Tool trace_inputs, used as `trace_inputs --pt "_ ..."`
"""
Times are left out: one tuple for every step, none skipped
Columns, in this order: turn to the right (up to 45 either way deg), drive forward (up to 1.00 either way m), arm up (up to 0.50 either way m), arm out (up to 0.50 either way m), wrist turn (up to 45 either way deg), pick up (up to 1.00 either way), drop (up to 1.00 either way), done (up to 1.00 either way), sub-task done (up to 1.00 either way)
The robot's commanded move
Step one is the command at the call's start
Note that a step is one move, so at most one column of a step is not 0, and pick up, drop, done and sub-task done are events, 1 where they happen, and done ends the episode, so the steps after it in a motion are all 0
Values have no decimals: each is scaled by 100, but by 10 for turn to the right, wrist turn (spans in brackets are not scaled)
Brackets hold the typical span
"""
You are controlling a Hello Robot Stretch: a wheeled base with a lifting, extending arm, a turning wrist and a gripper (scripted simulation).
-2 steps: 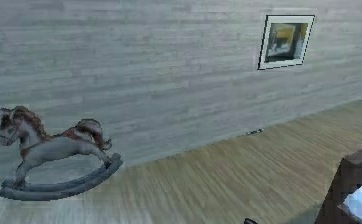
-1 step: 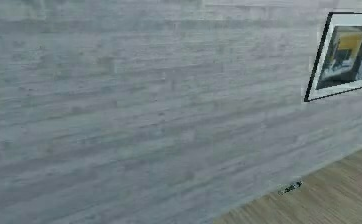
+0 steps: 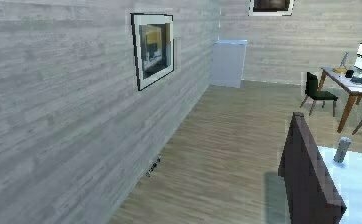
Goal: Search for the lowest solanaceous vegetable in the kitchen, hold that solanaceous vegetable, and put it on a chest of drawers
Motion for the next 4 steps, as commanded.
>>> trace_inputs --pt "60 0 0 0 0 0 0 0 0" --pt "0 75 0 0 0 0 0 0 0" --pt "180 0 0 0 0 0 0 0 0" --pt "0 100 0 0 0 0 0 0 0"
